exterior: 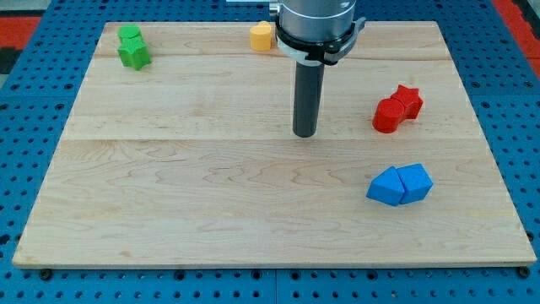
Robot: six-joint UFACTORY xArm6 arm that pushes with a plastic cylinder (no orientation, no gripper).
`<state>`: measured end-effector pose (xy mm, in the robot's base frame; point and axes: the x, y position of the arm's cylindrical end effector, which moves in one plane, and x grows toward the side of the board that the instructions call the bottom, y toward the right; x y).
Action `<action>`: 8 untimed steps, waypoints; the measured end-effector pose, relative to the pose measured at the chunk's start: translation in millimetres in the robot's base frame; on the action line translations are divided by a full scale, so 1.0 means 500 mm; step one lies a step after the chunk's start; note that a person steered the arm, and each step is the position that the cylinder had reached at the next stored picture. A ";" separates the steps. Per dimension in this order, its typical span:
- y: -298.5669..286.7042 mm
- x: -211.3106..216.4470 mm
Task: Move the red star below to the green star
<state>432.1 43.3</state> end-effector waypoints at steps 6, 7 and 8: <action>0.346 -0.071; 0.220 -0.115; 0.091 -0.169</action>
<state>347.7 89.0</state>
